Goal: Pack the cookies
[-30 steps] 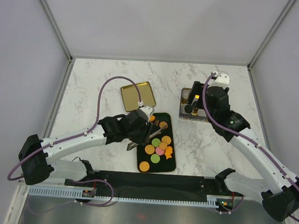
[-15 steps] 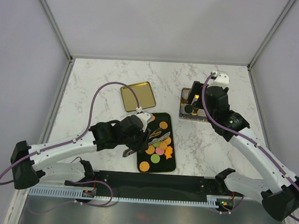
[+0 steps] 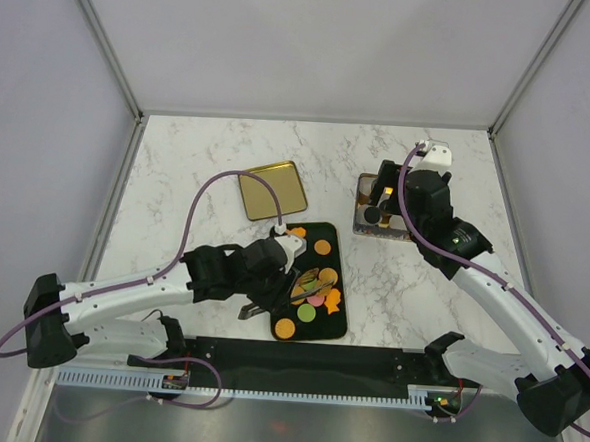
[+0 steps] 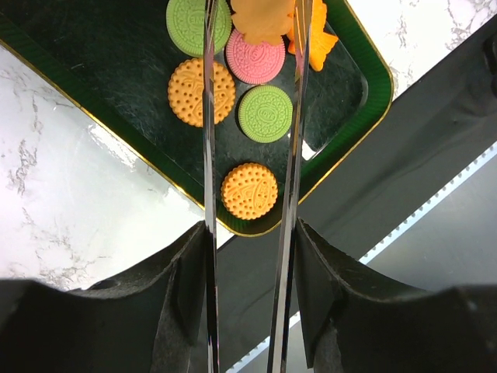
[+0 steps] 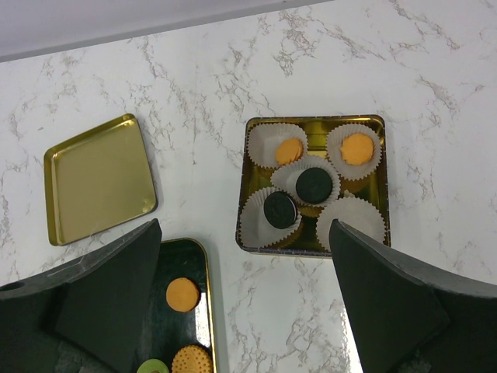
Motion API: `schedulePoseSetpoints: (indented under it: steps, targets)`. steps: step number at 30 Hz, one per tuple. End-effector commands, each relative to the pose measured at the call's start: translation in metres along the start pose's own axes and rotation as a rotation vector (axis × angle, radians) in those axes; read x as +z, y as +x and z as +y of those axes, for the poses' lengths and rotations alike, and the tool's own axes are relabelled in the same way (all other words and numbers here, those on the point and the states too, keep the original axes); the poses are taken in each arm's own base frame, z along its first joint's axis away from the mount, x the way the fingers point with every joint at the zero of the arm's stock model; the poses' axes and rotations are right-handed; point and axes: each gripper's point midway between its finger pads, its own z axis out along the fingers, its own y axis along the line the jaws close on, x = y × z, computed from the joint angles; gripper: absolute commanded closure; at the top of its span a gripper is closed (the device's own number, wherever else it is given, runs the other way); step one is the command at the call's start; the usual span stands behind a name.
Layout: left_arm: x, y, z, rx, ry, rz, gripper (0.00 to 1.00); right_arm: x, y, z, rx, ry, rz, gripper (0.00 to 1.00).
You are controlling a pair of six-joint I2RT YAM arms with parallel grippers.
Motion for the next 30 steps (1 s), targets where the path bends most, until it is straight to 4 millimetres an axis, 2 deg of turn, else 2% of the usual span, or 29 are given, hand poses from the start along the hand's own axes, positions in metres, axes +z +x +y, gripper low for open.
schedulePoseSetpoints:
  steps: [1,30]
  targets:
    - [0.0002,-0.0021,-0.0061,-0.001,0.009,-0.001,0.46,0.0001,-0.0049,0.0016,0.003,-0.01,-0.019,0.02]
    - [0.0074,-0.0008,-0.0098,0.035,-0.001,0.026,0.46,0.0009,-0.0058,0.0034,-0.003,-0.015,-0.019,0.02]
